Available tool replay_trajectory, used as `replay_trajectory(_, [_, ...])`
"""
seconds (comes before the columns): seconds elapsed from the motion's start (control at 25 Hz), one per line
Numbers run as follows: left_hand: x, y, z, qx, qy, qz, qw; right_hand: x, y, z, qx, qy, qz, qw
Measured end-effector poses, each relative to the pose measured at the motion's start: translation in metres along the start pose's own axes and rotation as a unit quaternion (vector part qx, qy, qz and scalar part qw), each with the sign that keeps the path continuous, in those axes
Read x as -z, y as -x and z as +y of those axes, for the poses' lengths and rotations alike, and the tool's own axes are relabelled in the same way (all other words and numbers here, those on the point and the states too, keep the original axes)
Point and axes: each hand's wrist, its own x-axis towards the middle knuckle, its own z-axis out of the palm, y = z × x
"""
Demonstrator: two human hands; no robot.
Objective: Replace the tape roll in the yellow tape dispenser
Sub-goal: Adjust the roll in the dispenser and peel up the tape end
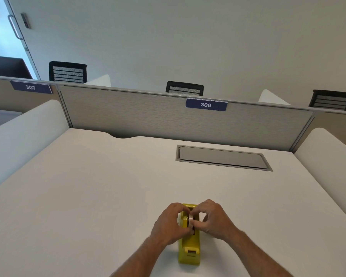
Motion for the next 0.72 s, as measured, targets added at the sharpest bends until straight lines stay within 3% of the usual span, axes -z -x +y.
replay_trajectory(0.28, [0.0003, -0.0002, -0.0002, -0.015, -0.004, 0.004, 1.000, -0.0021, -0.0001, 0.0022, 0.028, 0.059, -0.015, 0.998])
replay_trajectory(0.72, [0.0015, -0.0008, 0.0022, 0.021, 0.000, -0.004, 1.000, 0.0035, -0.0066, 0.0015, 0.011, -0.008, -0.019, 1.000])
